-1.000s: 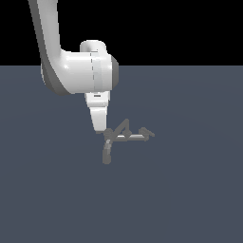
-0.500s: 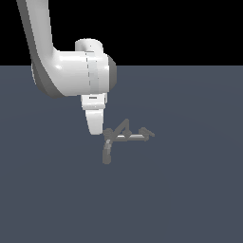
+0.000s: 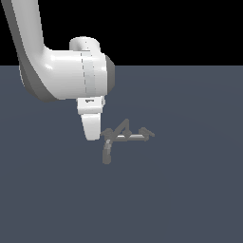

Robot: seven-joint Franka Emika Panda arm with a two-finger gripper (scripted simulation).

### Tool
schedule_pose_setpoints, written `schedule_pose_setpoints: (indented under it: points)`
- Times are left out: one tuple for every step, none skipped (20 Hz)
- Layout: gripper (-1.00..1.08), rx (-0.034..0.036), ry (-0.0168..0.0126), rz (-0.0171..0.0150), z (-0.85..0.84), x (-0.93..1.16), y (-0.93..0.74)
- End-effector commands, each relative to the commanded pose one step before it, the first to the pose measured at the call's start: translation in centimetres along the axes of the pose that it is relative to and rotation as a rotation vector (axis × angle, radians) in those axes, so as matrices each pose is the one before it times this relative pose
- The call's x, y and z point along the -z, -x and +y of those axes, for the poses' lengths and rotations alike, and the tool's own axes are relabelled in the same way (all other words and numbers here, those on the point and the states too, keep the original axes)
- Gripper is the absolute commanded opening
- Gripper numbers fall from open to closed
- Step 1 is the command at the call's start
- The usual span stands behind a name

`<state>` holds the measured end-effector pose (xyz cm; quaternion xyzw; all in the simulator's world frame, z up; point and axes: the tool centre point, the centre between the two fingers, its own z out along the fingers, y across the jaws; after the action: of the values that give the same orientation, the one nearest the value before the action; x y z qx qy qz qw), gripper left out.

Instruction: Turn on the faucet by rotating a designated handle.

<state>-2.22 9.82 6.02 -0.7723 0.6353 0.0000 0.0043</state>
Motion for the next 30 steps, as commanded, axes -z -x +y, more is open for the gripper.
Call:
schedule_pose_setpoints:
  points:
    - [-1.00, -0.00230, -0.00059, 0.00053, 0.238, 0.012, -0.410]
    - [-1.00, -0.00134, 0.00075, 0.00051, 0.310, 0.006, -0.350]
    - [-1.00, -0.00140, 0.00078, 0.00053, 0.311, 0.004, -0.355]
    - [-1.00, -0.00134, 0.00075, 0.00051, 0.313, 0.006, -0.353]
    - [-1.00, -0.00134, 0.00075, 0.00051, 0.314, 0.007, -0.355]
    - [-1.00, -0.00134, 0.00075, 0.00051, 0.315, 0.007, -0.357]
    - [-1.00, -0.00140, 0.00078, 0.00054, 0.316, 0.005, -0.361]
    - [-1.00, -0.00134, 0.00075, 0.00052, 0.317, 0.007, -0.360]
    - [-1.00, -0.00140, 0.00078, 0.00054, 0.318, 0.006, -0.365]
    - [-1.00, -0.00134, 0.00075, 0.00053, 0.319, 0.008, -0.365]
    - [-1.00, 0.00000, 0.00000, 0.00000, 0.000, 0.000, 0.000]
    - [-1.00, 0.04298, -0.00256, -0.01070, -0.416, -0.029, 2.764]
    - [-1.00, -0.00524, 0.00037, 0.00131, 0.027, 0.008, -0.780]
    - [-1.00, -0.00522, 0.00037, 0.00131, 0.026, 0.008, -0.780]
    - [-1.00, -0.00524, 0.00037, 0.00132, 0.026, 0.008, -0.781]
    - [-1.00, -0.00524, 0.00037, 0.00132, 0.025, 0.009, -0.781]
    - [-1.00, -0.00524, 0.00036, 0.00132, 0.024, 0.009, -0.782]
    - [-1.00, -0.00524, 0.00036, 0.00132, 0.023, 0.009, -0.782]
    - [-1.00, -0.00524, 0.00035, 0.00132, 0.022, 0.009, -0.781]
    - [-1.00, -0.00524, 0.00034, 0.00132, 0.019, 0.009, -0.781]
    - [-1.00, 0.00000, 0.00000, 0.00000, 0.000, 0.000, 0.000]
    - [-1.00, 0.08160, 0.00672, -0.01847, 0.151, -0.022, 5.229]
    - [-1.00, -0.00694, -0.00053, 0.00160, -0.227, 0.009, -0.644]
    - [-1.00, -0.00692, -0.00053, 0.00160, -0.226, 0.009, -0.641]
    - [-1.00, -0.00688, -0.00053, 0.00158, -0.225, 0.009, -0.637]
    - [-1.00, -0.00684, -0.00053, 0.00157, -0.224, 0.009, -0.634]
    - [-1.00, -0.00681, -0.00053, 0.00156, -0.223, 0.009, -0.630]
    - [-1.00, -0.00675, -0.00053, 0.00154, -0.223, 0.009, -0.625]
    - [-1.00, -0.00673, -0.00053, 0.00153, -0.222, 0.009, -0.622]
    - [-1.00, -0.00670, -0.00053, 0.00152, -0.221, 0.009, -0.618]
